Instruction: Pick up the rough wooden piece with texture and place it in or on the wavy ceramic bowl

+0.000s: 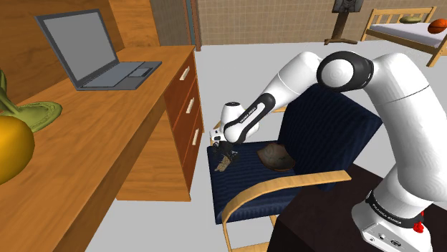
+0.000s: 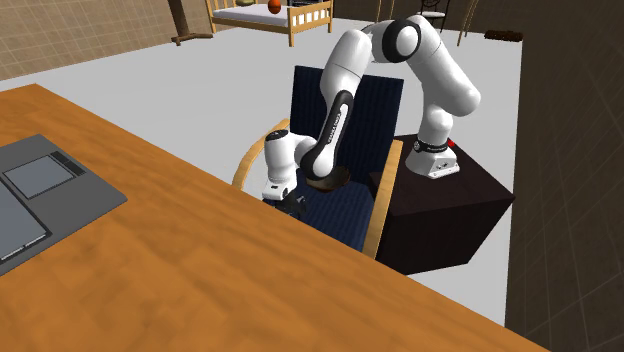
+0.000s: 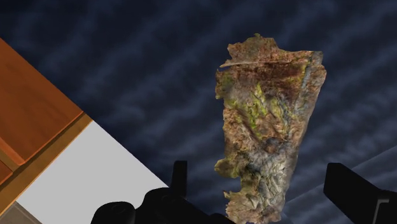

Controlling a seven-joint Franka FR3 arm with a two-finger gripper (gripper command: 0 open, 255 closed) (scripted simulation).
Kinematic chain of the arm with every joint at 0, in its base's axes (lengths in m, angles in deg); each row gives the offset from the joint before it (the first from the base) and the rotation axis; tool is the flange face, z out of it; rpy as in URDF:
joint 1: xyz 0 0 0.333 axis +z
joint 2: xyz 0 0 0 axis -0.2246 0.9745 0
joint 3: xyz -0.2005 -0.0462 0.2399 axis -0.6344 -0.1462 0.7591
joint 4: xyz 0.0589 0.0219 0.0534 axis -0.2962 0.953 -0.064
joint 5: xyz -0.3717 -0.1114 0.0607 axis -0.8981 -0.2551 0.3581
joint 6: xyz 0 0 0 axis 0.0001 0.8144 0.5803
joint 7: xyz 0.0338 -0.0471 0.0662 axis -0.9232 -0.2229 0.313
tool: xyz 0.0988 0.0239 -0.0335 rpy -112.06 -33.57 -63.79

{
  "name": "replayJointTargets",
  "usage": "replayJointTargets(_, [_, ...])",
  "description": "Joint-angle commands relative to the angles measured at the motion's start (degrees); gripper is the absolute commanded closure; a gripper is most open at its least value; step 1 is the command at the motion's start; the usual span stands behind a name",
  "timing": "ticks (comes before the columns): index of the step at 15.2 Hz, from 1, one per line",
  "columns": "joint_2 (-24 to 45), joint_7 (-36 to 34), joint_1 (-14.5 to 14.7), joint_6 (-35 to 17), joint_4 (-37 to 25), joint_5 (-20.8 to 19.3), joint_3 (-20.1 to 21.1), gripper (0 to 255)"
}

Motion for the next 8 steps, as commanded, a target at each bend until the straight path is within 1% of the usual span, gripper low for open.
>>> replayJointTargets(1, [0.0, 0.0, 0.0, 0.0, 0.0, 0.0, 0.0, 0])
replayJointTargets(2, [0.0, 0.0, 0.0, 0.0, 0.0, 0.0, 0.0, 0])
replayJointTargets(3, [0.0, 0.0, 0.0, 0.0, 0.0, 0.0, 0.0, 255])
replayJointTargets(8, [-0.1, -0.1, 0.1, 0.0, 0.1, 0.0, 0.0, 255])
